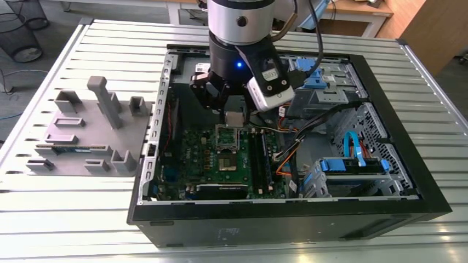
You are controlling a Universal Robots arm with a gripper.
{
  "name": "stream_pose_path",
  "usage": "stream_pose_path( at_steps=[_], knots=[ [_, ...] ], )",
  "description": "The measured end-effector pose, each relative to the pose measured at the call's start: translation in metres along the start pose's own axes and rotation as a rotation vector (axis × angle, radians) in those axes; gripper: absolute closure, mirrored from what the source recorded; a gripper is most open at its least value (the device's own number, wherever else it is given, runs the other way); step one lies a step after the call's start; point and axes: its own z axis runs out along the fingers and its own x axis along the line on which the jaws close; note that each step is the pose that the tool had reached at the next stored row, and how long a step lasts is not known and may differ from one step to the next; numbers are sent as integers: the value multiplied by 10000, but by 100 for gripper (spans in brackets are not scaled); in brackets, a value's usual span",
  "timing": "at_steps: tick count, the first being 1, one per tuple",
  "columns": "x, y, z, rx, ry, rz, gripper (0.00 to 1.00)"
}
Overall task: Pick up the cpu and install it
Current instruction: 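Place the cpu into insertion slot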
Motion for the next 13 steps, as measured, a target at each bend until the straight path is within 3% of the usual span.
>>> stream_pose_path(
  at_steps=[13],
  knots=[
    [-1,-20,9,-1,0,-2,53]
  ],
)
